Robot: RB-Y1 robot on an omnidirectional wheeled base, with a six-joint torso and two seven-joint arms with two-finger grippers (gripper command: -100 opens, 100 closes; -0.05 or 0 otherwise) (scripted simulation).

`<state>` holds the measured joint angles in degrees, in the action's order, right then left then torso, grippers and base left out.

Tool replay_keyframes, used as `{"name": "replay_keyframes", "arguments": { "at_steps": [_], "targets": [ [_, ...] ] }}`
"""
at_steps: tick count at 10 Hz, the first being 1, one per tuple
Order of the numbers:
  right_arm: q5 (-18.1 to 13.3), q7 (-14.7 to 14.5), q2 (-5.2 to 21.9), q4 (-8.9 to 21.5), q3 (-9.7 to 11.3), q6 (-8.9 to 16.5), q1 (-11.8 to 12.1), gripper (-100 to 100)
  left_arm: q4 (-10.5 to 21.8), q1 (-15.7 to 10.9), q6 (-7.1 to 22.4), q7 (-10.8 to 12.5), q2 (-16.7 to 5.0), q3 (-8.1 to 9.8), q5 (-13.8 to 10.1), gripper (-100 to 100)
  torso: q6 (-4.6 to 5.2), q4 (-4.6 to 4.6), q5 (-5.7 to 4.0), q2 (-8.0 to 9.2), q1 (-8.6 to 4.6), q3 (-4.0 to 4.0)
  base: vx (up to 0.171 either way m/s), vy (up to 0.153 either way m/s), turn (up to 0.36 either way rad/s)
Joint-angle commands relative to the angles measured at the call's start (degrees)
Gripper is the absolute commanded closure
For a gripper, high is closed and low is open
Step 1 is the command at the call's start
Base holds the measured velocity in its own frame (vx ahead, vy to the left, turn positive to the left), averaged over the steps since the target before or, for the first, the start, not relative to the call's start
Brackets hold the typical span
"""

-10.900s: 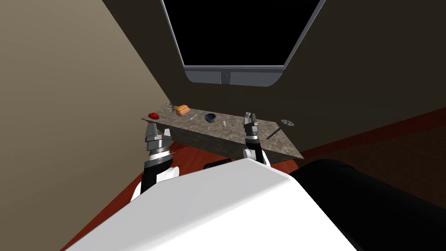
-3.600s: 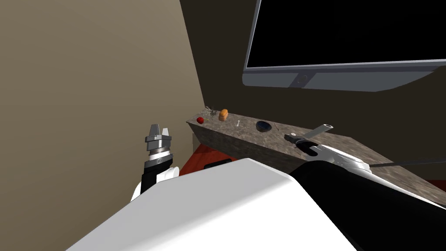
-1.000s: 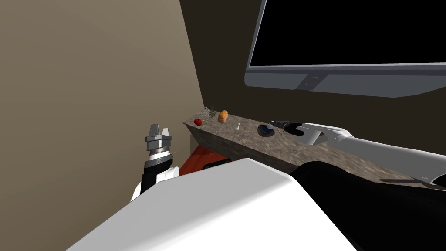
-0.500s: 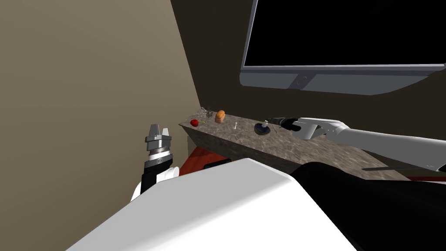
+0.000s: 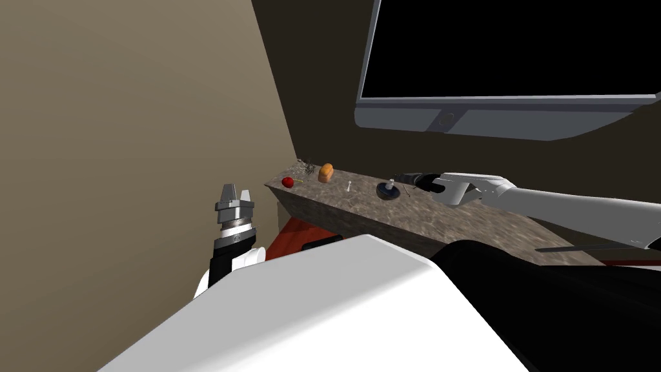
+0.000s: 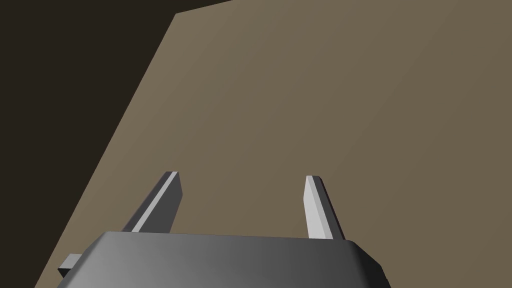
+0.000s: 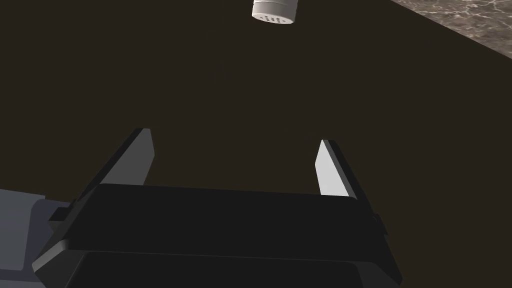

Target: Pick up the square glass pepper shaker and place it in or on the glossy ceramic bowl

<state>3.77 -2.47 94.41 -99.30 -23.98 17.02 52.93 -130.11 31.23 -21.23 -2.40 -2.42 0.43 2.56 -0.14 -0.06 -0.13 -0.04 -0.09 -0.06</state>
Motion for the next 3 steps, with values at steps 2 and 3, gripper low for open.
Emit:
{"name": "replay_keyframes", "arguments": {
  "at_steps": [2,3],
  "targets": [
    [0.00,0.00,0.00,0.00,0.00,0.00,0.00,0,0.00,0.00,0.00,0.00,0.00,0.00,0.00,0,0.00,0.00,0.00,0.00,0.00,0.00,0.000,0.000,0.000],
    [0.00,0.00,0.00,0.00,0.00,0.00,0.00,0,0.00,0.00,0.00,0.00,0.00,0.00,0.00,0,0.00,0.00,0.00,0.00,0.00,0.00,0.000,0.000,0.000]
  ]
}}
